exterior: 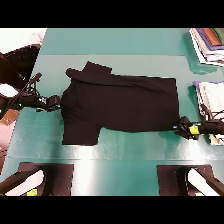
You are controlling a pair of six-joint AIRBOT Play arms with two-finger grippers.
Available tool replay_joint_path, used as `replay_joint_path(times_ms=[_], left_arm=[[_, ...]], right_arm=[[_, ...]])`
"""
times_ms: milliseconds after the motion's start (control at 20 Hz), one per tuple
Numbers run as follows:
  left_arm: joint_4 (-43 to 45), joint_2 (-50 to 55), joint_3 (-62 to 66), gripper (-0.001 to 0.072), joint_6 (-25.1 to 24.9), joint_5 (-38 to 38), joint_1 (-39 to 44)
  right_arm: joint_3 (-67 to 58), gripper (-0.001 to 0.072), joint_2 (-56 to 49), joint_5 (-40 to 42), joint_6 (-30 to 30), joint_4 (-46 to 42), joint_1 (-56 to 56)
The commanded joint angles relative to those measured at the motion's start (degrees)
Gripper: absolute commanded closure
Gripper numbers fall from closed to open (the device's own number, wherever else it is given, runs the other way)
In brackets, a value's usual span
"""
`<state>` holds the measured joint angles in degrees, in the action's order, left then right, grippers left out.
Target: Fold the shirts.
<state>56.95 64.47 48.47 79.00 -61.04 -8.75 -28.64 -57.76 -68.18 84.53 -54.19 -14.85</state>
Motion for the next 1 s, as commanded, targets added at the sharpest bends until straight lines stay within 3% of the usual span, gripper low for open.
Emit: replay_joint_path(times_ms=[0, 200, 250, 500, 700, 950], left_arm=[[0.02, -0.13, 0.09, 0.0682, 0.00, -0.02, -0.04], [0.09, -0.22, 0.42, 0.0683, 0.07, -1.09, -0.04], [0.59, -1.01, 1.22, 0.0683, 0.07, -1.97, -0.04], [4.83, -12.74, 14.80, 0.0683, 2.21, -4.63, -0.07], [4.79, -20.65, 35.71, 0.0683, 4.20, -6.73, -0.04], [4.76, -21.90, 62.14, 0.0684, 7.76, -9.77, -0.04]], right_arm=[[0.20, 0.0291, -4.42, 8.98, 0.02, 3.63, 5.64], [-6.78, 0.0654, -8.02, 11.63, -0.76, 2.99, 12.70], [-8.76, 0.0695, -7.41, 11.39, -1.88, 2.99, 13.73], [-23.82, 0.0694, 4.68, 7.52, -3.87, 2.95, 11.89], [-40.26, 0.0694, 13.81, 2.14, -4.13, 2.97, 6.43], [-55.08, 0.0695, 20.41, -3.45, -4.11, 2.99, -1.25]])
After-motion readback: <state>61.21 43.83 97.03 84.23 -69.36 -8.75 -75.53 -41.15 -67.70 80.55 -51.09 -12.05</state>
